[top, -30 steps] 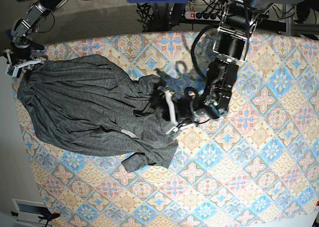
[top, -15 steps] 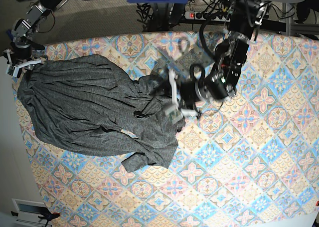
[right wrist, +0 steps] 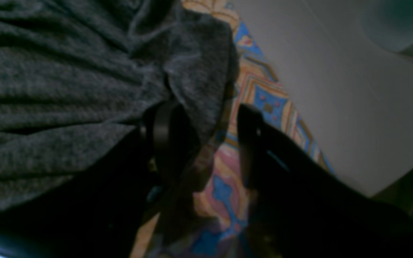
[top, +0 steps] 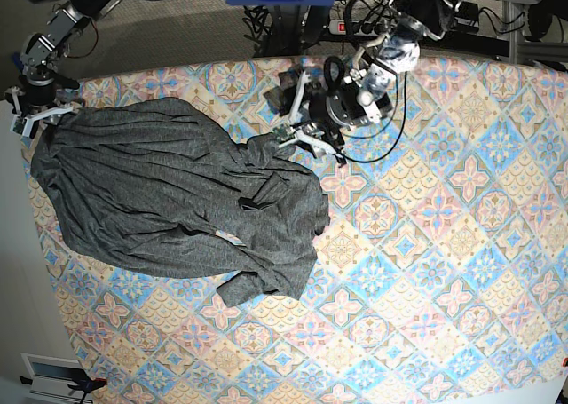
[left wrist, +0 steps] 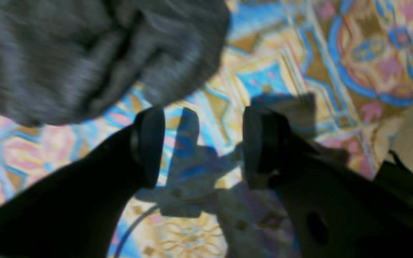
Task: Layout the t-shirt on the table in an organized manner, then fold the t-shirt properly
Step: 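Grasp the shirt fabric with the left gripper and drag it toward the robot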
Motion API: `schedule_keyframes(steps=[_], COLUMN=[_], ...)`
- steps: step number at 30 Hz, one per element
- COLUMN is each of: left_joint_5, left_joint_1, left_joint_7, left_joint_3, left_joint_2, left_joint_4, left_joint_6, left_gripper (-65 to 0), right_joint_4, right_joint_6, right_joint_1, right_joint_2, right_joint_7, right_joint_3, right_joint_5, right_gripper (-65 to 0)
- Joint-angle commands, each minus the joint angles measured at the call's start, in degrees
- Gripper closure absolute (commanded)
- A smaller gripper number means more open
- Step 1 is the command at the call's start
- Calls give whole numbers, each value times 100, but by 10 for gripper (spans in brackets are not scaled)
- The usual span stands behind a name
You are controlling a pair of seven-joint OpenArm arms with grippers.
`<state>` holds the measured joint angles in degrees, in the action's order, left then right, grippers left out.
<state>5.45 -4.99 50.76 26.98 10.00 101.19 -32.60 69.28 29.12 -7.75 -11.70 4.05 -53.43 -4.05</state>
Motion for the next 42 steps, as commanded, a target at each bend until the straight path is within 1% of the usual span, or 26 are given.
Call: schedule_keyframes(steps=[1, 6, 9, 14, 16, 21, 25, 27, 28, 32, 33, 36, 42], left_joint_5=[22, 22, 39, 30, 30, 30, -5, -13, -22, -22, -22, -22, -5], left_joint_1=[99, 187, 205, 310, 381, 372, 337, 354, 372, 372, 372, 337, 117], left_joint_7=[-158, -202, -413, -483, -483, -492, -843, -914, -922, -922, -887, -887, -887], left_joint_3=[-13, -56, -48, -65, -65, -74, -382, -443, -461, -461, -461, -426, -417], left_joint_2=[-72, -240, -275, -283, -363, -389, -398, -398, -398, -398, -398, -389, -319], left_joint_4=[4, -365, -382, -778, -954, -998, -1235, -1420, -1508, -1692, -1745, -1798, -1719], left_joint_6=[38, 38, 38, 38, 38, 38, 38, 38, 38, 38, 38, 29, 3], left_gripper=[-342, -342, -342, -342, -342, -342, -336, -299, -253, -39, -16, -38, -24], right_joint_4=[101, 110, 110, 110, 110, 110, 110, 110, 110, 110, 110, 110, 110], right_joint_6=[-16, -16, -16, -16, -16, -16, -16, -16, -16, -16, -16, -16, -25], right_joint_1=[41, 41, 41, 41, 41, 41, 41, 41, 41, 41, 41, 41, 41], right_joint_2=[-38, 234, 366, 366, 366, 366, 366, 366, 366, 366, 366, 366, 366], right_joint_7=[-155, -155, -155, -155, -155, -155, -155, -155, -155, -155, -155, -155, -155], right_joint_3=[-33, -33, -33, -33, -33, -33, -33, -33, -33, -33, -33, -33, -33], right_joint_5=[85, 85, 85, 85, 85, 85, 85, 85, 85, 85, 85, 85, 85], right_gripper=[-237, -237, -237, -237, -237, -237, -237, -237, -237, -237, -237, -237, -237])
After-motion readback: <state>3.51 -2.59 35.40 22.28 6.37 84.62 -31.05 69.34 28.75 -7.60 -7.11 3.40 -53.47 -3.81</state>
